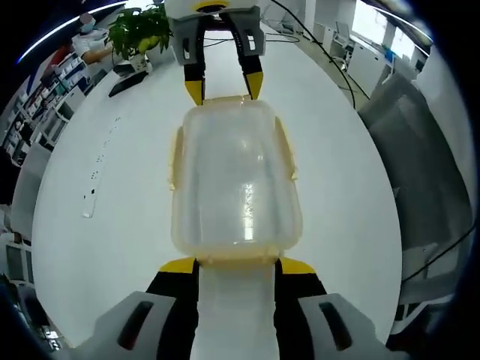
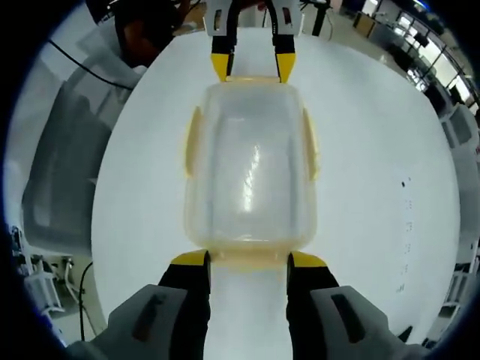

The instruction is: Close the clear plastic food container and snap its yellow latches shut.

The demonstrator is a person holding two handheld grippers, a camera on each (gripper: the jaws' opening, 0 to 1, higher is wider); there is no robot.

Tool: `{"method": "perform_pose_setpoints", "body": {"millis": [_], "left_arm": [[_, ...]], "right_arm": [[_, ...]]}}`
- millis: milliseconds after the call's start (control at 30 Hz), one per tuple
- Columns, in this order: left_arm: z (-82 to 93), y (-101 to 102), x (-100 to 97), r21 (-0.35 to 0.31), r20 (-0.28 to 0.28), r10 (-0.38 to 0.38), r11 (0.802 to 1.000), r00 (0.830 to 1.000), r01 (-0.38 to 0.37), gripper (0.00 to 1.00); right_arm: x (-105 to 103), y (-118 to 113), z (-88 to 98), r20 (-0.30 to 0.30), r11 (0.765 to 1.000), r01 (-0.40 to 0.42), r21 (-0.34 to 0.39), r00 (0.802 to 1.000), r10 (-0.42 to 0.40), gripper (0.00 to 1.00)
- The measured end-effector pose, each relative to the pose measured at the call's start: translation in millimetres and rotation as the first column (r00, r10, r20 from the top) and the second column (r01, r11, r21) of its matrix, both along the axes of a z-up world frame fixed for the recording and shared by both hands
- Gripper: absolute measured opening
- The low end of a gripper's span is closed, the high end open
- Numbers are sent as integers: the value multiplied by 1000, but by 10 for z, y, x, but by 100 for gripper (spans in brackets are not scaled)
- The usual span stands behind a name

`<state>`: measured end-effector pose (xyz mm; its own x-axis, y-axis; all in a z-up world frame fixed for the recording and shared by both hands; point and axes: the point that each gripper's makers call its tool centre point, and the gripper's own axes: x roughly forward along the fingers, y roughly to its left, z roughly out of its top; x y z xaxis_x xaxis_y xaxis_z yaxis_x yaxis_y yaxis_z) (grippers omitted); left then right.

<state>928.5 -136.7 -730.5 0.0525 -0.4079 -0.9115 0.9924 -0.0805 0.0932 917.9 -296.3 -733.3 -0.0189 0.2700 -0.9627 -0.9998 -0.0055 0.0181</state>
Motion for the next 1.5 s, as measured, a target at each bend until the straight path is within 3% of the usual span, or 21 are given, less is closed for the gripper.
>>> {"method": "perform_pose_setpoints", "body": {"millis": [400, 800, 1500], "left_arm": [[9, 31, 90, 25, 24, -43, 999, 999, 42, 33], [67, 31, 125, 20, 40, -44, 999, 998, 43, 33], [1, 16, 95, 19, 31, -32, 999, 999, 32, 33]], "right_arm": [[-36, 34, 9, -4, 998, 65, 20, 998, -64, 36], [-16, 28, 15, 4, 997, 73, 28, 997, -73, 36], [-16, 10, 6, 21, 998, 54, 17, 998, -55, 37]]}}
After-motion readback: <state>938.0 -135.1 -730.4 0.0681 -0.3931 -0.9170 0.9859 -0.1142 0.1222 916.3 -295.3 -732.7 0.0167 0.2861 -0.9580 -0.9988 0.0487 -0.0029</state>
